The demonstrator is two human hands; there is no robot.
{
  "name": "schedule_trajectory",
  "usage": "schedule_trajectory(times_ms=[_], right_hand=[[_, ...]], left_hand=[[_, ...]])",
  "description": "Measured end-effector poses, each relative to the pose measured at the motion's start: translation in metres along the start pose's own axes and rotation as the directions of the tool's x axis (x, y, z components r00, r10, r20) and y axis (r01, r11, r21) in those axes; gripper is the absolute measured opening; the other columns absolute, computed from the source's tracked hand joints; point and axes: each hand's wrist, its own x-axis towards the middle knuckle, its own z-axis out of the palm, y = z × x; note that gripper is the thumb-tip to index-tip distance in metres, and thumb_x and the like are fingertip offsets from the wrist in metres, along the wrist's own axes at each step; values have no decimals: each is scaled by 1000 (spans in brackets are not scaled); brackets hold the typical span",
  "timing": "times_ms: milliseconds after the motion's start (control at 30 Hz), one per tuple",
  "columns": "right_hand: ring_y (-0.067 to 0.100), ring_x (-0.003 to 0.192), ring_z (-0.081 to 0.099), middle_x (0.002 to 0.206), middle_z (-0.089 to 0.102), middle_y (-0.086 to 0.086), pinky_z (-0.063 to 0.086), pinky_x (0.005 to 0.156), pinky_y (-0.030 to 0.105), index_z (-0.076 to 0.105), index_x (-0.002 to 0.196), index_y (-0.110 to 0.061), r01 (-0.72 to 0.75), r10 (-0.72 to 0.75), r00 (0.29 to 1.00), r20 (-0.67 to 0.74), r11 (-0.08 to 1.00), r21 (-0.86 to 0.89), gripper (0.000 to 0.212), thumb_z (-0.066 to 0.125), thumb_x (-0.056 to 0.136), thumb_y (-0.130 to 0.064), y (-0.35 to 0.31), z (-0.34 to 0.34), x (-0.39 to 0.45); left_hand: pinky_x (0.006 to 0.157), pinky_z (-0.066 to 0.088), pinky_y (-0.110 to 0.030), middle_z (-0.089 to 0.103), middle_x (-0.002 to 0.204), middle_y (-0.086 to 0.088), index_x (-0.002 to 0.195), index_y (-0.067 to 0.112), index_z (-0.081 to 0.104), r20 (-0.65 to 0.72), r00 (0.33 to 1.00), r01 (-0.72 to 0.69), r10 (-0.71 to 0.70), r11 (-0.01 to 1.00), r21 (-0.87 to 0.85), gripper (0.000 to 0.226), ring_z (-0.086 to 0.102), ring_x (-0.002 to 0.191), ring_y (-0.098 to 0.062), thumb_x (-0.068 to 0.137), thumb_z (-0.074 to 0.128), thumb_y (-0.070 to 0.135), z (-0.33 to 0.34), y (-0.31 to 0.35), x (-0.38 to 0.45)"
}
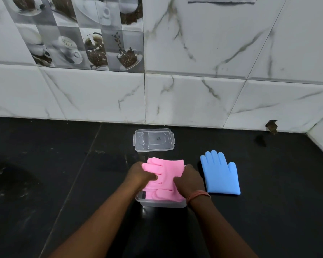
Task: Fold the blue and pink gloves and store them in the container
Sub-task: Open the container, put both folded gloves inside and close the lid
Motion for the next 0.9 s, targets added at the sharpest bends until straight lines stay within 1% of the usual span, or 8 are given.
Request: schedule_trajectory(times_ms=[133, 233, 300, 433, 500, 567, 700, 900], right_hand=[[27, 110, 65, 123, 65, 10, 50, 90, 32, 50, 124, -9, 69, -80, 996, -43, 973, -221, 40, 62, 90, -27, 1, 5, -8], [23, 111, 65, 124, 64, 6, 51, 90, 31, 46, 133, -11, 128, -166, 982, -86, 934, -334, 47, 60, 92, -32, 1, 7, -13], [24, 112, 64, 126, 64, 7, 52, 91, 34, 46, 136, -10, 140, -196, 975, -102, 906, -400, 54, 64, 90, -33, 1, 6, -13], [30, 120, 53, 137, 52, 12, 49, 98, 38, 36, 146, -14, 197, -292, 951, -102, 826, -528, 64, 65, 90, -27, 6, 7, -14], [30, 124, 48, 143, 44, 12, 45, 102, 39, 28, 152, -19, 270, -366, 928, -75, 795, -543, 69, 60, 91, -23, 13, 10, -13], [29, 128, 46, 146, 42, 9, 42, 105, 40, 35, 149, -23, 360, -448, 893, -33, 757, -545, 64, 60, 90, -22, 19, 14, -11], [26, 122, 53, 137, 54, 5, 46, 102, 39, 54, 133, -21, 463, -531, 847, -3, 741, -487, 41, 56, 93, -18, 22, 24, -8], [25, 122, 55, 138, 55, 6, 47, 102, 39, 54, 134, -18, 503, -512, 852, 108, 745, -438, 44, 63, 92, -26, 23, 33, 2]], left_hand=[[82, 51, -33, 72, 114, -12, 120, 10, 60, -116, 991, -19, 66, 930, 366, 56, 68, 106, -32, 74, 86, 27, 12, -2, -3], [86, 53, -38, 70, 120, -8, 132, 19, 51, -170, 958, -40, 231, 693, 720, 71, 68, 111, -32, 75, 82, 48, 12, -2, -6], [94, 50, -42, 63, 130, -7, 134, 20, 52, -180, 923, -18, 339, 507, 862, 80, 60, 121, -32, 71, 80, 59, 11, 1, -5], [106, 46, -47, 48, 150, -9, 156, 27, 30, 8, 906, -210, 424, 432, 877, 98, 48, 133, -34, 75, 83, 43, 9, -1, 6], [106, 45, -44, 51, 149, -6, 154, 30, 37, 72, 880, -291, 469, 414, 863, 86, 50, 131, -31, 80, 80, 31, 13, -8, 9], [104, 46, -42, 56, 144, -4, 150, 28, 47, 75, 861, -319, 504, 418, 850, 76, 55, 126, -28, 81, 79, 26, 15, -15, 10], [100, 49, -39, 62, 137, -4, 145, 26, 54, 107, 834, -348, 541, 367, 863, 67, 60, 119, -27, 82, 77, 33, 16, -24, 9], [102, 38, -42, 72, 121, 0, 119, 24, 67, 166, 827, -330, 537, 225, 917, 38, 58, 119, -25, 90, 62, 47, 23, -33, 6]])
